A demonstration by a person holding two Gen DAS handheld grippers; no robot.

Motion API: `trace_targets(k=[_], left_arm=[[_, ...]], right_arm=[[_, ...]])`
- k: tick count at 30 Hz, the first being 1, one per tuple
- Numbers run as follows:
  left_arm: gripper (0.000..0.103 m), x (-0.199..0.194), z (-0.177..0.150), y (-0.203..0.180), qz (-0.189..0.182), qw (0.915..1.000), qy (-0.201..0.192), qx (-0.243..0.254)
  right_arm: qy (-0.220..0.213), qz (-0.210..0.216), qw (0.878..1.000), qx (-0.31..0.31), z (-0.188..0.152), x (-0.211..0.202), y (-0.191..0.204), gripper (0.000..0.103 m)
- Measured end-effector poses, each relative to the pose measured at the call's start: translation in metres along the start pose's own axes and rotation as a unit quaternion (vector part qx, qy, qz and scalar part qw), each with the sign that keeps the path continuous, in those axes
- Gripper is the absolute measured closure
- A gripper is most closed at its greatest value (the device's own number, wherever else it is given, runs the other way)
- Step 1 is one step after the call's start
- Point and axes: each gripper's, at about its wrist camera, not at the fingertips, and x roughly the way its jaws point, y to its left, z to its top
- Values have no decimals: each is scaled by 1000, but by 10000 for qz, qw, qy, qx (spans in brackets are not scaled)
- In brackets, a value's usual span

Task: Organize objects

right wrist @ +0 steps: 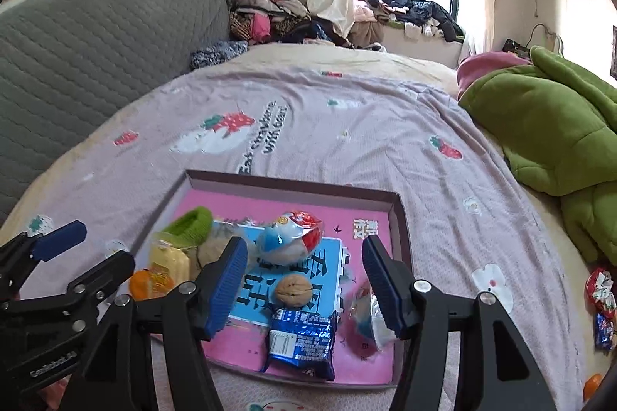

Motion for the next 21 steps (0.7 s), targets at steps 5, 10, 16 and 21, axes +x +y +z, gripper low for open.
trace_targets(k=[5, 10, 16, 21], left_arm=[[29, -25, 6, -4, 50, 9999, -142, 30], [29, -57, 10, -8, 155, 9994, -300, 44], [29, -91, 9, -11, 170, 9990, -408, 55], [29, -114, 1, -14, 194, 9986, -471, 119]], right_arm=[[-293, 187, 9994, 55, 2, -33, 4, 41], [-549, 247, 9981, 84, -1, -65, 8, 41], [-687, 206, 9974, 101, -8, -95, 8, 40], [-740, 219, 9970, 81, -15, -117, 9, 40]])
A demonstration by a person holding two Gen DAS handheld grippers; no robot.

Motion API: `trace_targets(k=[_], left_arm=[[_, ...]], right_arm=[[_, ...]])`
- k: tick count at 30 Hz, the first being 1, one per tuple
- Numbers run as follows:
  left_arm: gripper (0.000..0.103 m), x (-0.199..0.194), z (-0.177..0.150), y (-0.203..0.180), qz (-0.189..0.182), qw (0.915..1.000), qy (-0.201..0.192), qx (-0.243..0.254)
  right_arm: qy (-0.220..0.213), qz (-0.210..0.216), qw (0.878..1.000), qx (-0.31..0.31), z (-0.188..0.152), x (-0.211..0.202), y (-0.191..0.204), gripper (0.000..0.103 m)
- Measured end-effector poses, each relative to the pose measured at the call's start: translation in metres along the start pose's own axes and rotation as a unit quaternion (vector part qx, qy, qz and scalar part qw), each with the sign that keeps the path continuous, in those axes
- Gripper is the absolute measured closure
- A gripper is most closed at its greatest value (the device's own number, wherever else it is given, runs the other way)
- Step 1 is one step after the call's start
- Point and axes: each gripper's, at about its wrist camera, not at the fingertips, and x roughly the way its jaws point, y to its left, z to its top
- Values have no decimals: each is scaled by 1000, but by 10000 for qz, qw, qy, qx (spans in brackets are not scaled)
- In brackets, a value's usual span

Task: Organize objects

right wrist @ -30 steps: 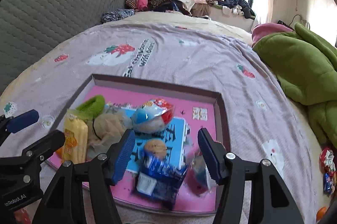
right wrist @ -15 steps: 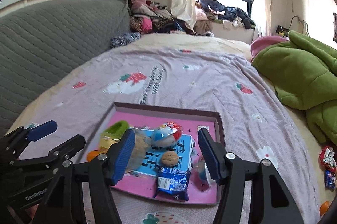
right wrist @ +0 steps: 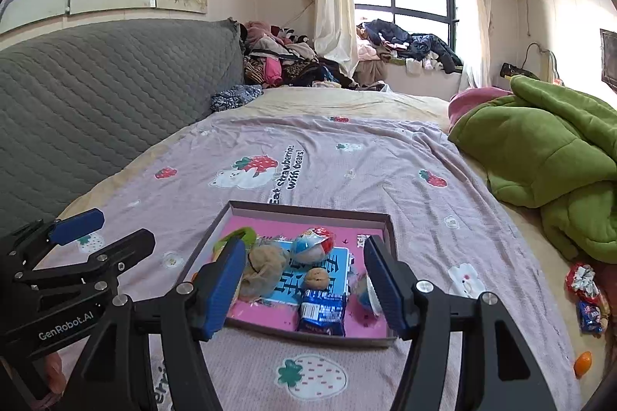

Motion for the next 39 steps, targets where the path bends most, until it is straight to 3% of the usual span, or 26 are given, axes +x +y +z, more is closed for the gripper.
trace_targets(k=[19, 39], left_arm=[[29, -44, -54, -14, 190, 9996, 177, 137], [29, -32, -104, -2, 296, 9984, 489, -13]], right_arm=[[202, -143, 9997, 8, -68, -56, -12, 39], [489, -258, 9984, 132, -113, -51, -15, 39]])
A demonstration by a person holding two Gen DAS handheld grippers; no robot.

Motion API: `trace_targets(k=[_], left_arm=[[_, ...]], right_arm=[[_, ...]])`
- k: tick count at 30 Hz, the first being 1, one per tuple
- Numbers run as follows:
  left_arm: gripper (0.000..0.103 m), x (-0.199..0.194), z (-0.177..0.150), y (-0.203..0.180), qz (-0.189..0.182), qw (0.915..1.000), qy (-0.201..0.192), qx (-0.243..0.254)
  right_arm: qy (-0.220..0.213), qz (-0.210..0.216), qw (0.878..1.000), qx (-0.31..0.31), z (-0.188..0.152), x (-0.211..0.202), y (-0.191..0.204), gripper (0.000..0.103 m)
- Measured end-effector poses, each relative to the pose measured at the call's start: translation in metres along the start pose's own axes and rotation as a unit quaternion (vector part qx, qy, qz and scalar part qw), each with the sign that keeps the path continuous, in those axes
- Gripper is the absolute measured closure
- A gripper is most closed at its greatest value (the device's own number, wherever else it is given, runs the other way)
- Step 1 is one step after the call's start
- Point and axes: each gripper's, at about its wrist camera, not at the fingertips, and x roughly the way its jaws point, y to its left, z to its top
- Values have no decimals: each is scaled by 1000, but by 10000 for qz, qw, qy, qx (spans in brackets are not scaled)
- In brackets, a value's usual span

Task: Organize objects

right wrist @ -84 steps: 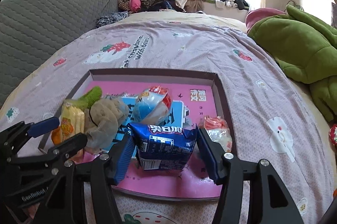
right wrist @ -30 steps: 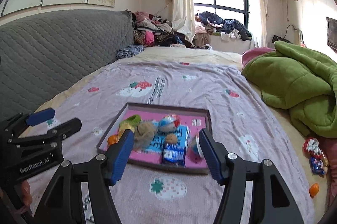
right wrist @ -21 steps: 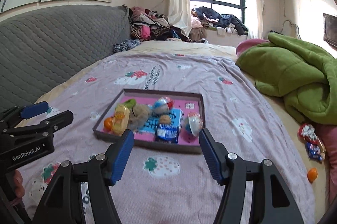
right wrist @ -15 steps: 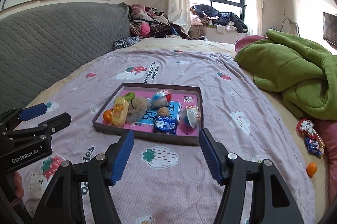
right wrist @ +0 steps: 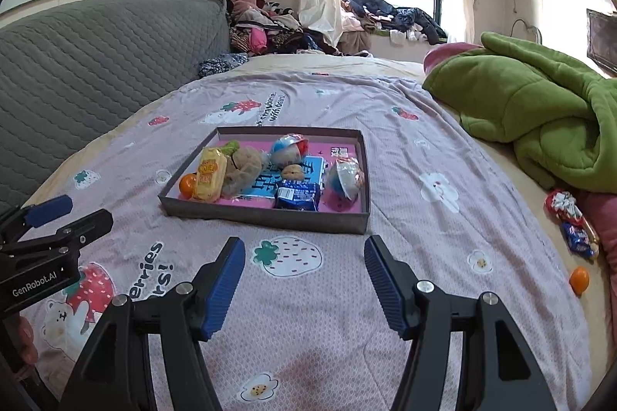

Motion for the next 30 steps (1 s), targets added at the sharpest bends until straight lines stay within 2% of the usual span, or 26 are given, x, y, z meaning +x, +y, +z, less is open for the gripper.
trace_targets(k=[6, 20, 30], left_arm=[[29, 8, -11, 6, -58, 9999, 133, -84], [29, 29, -34, 15, 79, 9994, 306, -147], [29, 35, -38, 17, 40, 9992, 358, -172]], right_arm=[[38, -13, 10000, -2, -9, 2, -2, 39], [109, -20, 9999, 127, -26, 15, -8, 39], [202, -16, 9997, 129, -36, 26, -8, 39]])
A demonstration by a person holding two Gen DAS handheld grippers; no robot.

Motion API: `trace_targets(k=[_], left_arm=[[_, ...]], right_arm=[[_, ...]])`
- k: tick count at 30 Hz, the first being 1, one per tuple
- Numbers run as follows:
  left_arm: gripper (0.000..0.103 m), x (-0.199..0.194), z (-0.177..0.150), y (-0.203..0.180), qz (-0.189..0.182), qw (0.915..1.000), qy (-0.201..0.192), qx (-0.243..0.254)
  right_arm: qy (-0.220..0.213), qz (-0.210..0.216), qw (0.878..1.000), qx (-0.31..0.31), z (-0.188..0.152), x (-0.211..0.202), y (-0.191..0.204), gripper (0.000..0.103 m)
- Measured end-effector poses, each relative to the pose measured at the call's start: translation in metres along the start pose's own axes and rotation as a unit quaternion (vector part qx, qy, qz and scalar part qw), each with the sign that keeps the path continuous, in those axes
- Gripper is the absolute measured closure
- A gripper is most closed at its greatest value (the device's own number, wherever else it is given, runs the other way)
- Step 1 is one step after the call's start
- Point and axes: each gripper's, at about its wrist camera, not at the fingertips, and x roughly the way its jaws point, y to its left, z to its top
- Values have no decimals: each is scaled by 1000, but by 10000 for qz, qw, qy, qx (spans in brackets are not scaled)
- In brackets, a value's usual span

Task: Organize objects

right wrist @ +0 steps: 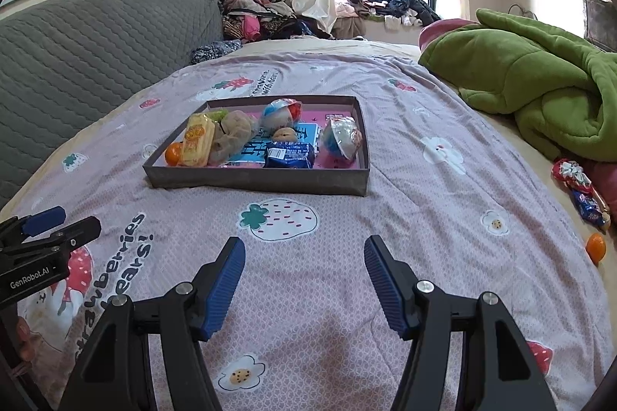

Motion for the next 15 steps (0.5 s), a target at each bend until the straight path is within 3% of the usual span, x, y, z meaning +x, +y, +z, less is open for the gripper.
trace_targets(k=[15], left_arm=[[29, 11, -4, 2, 79, 10000, -21, 6]], right_arm=[[58, -2, 10000, 2, -5, 10, -3, 39]])
